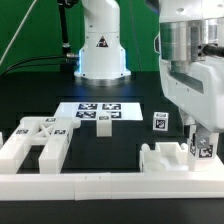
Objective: Assemble chair
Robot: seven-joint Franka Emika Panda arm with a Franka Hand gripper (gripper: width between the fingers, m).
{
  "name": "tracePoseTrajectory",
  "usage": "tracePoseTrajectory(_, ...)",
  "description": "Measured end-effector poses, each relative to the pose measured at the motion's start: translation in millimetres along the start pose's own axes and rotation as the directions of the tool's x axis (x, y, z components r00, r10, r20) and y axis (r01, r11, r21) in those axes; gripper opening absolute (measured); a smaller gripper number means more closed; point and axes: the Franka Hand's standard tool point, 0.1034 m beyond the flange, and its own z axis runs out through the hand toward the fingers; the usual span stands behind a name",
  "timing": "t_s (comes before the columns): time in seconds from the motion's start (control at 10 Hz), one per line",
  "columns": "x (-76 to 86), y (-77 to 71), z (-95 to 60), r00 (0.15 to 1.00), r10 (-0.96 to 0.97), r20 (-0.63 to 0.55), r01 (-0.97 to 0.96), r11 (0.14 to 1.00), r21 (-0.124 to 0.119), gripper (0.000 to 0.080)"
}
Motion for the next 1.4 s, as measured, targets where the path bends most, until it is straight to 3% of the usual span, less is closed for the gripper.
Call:
tracePoseTrajectory(0.1, -0.2, 0.4, 0.6, 0.998, -0.058, -0.001, 0.058, 0.998, -0.001, 0.0379)
tracePoseTrajectory(0.2, -0.9, 3.2, 1.5, 0.968, -0.252, -0.008, 0.252, 0.967, -0.032, 0.0514)
tracePoseTrajectory(0.3, 0.9, 0.2, 1.6, 0.906, -0.423, -0.004, 0.423, 0.906, -0.029, 0.0514)
tracePoseTrajectory(0.4, 1.9, -0.6, 2.8, 0.809, -0.587, 0.002, 0.587, 0.809, -0.023, 0.0621)
tracePoseTrajectory(0.5, 1.8, -0.6, 2.9, 0.75, -0.661, 0.005, 0.661, 0.75, -0.022, 0.0642)
tracePoseTrajectory(0.9, 2.3, -0.6, 2.9, 0.576, -0.817, 0.007, 0.817, 0.576, -0.025, 0.0649)
tracePoseTrajectory(1.0, -2.5, -1.8, 2.6, 0.442, -0.897, -0.002, 0.896, 0.441, -0.038, 0.0649)
tracePoseTrajectory(1.2, 0.0, -1.8, 2.6, 0.476, -0.879, -0.003, 0.879, 0.476, -0.038, 0.0649)
tracePoseTrajectory(1.3, -0.4, -1.8, 2.7, 0.474, -0.88, -0.003, 0.88, 0.474, -0.038, 0.0521)
tracePoseTrajectory(1.4, -1.1, -1.8, 2.7, 0.527, -0.85, -0.004, 0.85, 0.526, -0.036, 0.0521)
